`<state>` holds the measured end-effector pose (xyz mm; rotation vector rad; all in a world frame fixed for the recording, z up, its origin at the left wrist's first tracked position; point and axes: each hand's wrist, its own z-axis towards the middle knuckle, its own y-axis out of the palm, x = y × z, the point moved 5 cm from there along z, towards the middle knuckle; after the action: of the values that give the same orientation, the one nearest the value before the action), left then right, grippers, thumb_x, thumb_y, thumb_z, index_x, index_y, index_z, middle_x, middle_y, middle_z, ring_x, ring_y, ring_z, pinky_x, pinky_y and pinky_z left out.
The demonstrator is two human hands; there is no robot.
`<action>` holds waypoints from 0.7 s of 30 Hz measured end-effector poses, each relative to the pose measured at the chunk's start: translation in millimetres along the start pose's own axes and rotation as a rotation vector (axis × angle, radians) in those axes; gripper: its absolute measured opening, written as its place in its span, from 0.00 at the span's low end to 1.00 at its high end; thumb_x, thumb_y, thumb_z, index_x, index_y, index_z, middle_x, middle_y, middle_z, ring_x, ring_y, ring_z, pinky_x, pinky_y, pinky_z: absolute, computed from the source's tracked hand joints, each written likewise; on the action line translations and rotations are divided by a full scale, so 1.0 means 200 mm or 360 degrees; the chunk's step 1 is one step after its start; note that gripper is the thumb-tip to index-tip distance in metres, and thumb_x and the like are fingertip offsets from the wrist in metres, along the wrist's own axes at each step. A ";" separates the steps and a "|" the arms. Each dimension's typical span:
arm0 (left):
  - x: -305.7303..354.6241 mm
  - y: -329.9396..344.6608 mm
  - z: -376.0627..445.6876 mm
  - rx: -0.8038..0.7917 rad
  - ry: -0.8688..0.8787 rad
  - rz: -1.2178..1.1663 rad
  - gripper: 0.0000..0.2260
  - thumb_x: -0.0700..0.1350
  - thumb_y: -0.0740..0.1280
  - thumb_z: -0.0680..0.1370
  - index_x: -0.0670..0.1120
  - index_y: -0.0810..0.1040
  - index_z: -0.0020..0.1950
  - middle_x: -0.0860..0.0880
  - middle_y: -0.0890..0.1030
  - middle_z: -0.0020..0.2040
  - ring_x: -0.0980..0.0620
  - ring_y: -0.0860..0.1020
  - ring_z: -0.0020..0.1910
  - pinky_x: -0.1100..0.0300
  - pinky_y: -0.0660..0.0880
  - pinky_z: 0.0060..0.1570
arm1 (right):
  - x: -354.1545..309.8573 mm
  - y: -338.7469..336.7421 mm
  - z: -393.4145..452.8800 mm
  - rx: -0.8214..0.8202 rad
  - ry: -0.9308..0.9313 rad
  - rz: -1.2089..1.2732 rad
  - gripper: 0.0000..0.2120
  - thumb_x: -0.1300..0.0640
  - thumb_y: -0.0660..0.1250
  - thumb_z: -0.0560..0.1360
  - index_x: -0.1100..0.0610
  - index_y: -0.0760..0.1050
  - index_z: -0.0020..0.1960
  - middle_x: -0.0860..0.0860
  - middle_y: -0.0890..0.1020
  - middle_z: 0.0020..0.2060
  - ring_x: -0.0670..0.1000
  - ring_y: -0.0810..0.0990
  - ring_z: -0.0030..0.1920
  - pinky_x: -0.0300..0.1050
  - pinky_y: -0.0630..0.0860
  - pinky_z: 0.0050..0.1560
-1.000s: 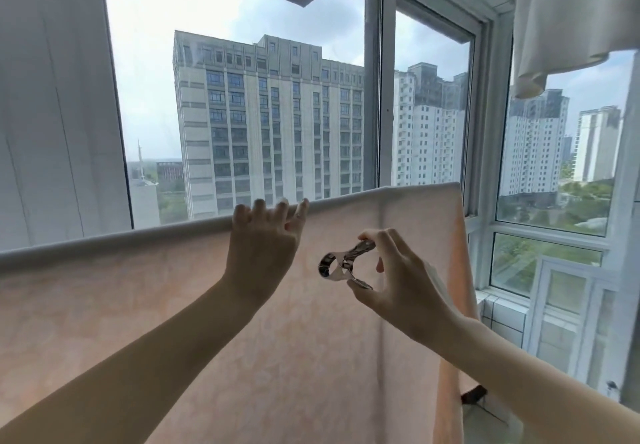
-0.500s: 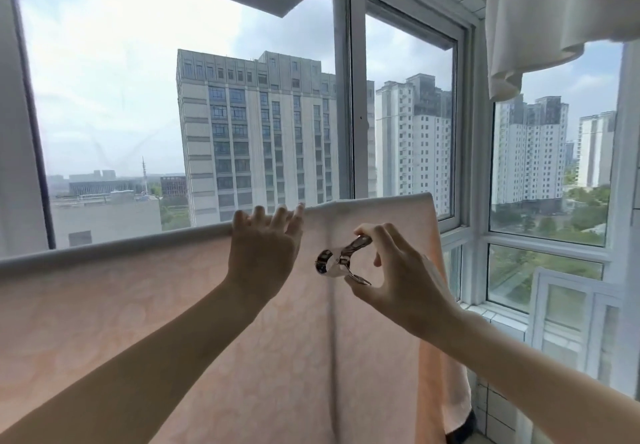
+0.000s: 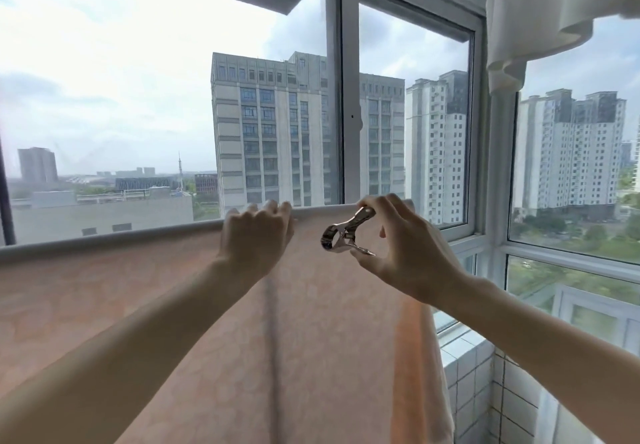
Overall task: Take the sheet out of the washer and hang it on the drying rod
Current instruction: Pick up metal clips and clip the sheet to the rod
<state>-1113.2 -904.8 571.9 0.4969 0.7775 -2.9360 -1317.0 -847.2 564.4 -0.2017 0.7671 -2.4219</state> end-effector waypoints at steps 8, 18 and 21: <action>0.14 0.03 0.11 0.0074 -0.0012 -0.0137 0.12 0.51 0.62 0.81 0.46 0.81 0.48 0.51 0.81 0.41 0.49 0.80 0.40 0.58 0.71 0.35 | 0.19 -0.04 0.08 -0.0004 -0.0091 -0.0015 0.30 0.44 0.73 0.70 0.51 0.65 0.67 0.45 0.74 0.56 0.46 0.75 0.45 0.51 0.77 0.48; 0.22 0.03 0.12 0.0235 0.0097 0.0030 0.07 0.48 0.73 0.74 0.45 0.83 0.47 0.48 0.82 0.37 0.46 0.82 0.36 0.55 0.77 0.33 | 0.26 -0.12 0.21 0.0012 -0.0224 -0.0080 0.27 0.48 0.75 0.70 0.55 0.71 0.65 0.47 0.79 0.57 0.46 0.76 0.40 0.48 0.77 0.48; 0.23 0.04 0.12 0.0244 0.0120 0.0031 0.08 0.48 0.72 0.74 0.45 0.83 0.49 0.48 0.83 0.39 0.46 0.82 0.37 0.55 0.77 0.34 | 0.30 -0.11 0.23 0.0026 -0.0223 -0.0077 0.26 0.49 0.76 0.69 0.56 0.73 0.63 0.47 0.81 0.55 0.47 0.76 0.37 0.50 0.79 0.46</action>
<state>-1161.5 -921.5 572.9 0.6255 0.5531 -2.9886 -1362.2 -888.6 612.3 -0.3831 0.6865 -2.4288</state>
